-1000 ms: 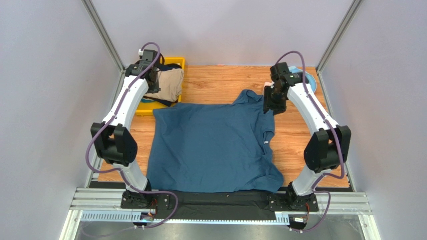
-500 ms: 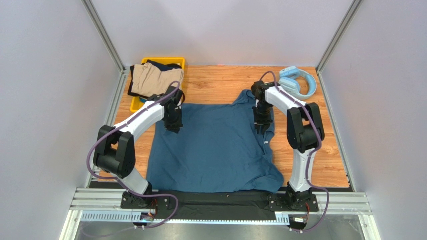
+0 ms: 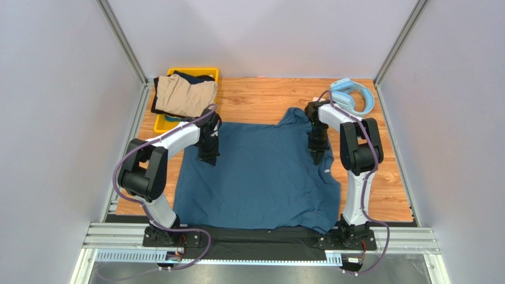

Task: Fold and stack the t-shirts
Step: Flatten the tshirt out

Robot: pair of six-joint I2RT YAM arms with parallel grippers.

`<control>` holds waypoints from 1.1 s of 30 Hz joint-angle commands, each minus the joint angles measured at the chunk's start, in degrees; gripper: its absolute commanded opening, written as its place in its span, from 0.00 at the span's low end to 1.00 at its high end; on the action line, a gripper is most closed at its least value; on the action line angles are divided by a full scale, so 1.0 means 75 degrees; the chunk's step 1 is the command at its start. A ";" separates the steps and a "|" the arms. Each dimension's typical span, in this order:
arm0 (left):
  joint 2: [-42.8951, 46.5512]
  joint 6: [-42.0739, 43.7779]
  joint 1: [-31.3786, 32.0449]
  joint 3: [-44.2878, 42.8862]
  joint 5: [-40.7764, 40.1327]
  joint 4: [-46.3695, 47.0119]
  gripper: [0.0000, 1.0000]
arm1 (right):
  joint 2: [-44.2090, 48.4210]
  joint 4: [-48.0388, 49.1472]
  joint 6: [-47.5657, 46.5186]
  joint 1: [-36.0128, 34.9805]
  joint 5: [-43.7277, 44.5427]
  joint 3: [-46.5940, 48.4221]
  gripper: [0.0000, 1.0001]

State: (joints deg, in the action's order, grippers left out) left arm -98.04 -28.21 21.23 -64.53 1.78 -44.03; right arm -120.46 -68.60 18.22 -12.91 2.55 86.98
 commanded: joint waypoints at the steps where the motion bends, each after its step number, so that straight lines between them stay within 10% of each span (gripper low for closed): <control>1: -0.0263 -0.0118 0.0016 0.0061 0.0278 0.0245 0.00 | 0.0054 0.0205 0.0091 0.0537 0.0246 -0.0195 0.02; 28: 0.0145 -0.0352 0.0016 0.1197 0.0688 0.0128 0.00 | 0.2245 0.0346 0.0430 0.1650 0.0750 -0.2433 0.01; 33: 0.0684 -0.0235 0.0016 0.1480 0.0583 0.0059 0.00 | 0.3006 0.0498 0.0524 0.1650 0.0914 -0.1791 0.18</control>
State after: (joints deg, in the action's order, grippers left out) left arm -95.68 -30.09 21.26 -54.89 7.16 -41.52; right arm -103.79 -66.63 20.64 -0.30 7.33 68.82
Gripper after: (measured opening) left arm 0.003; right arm 0.129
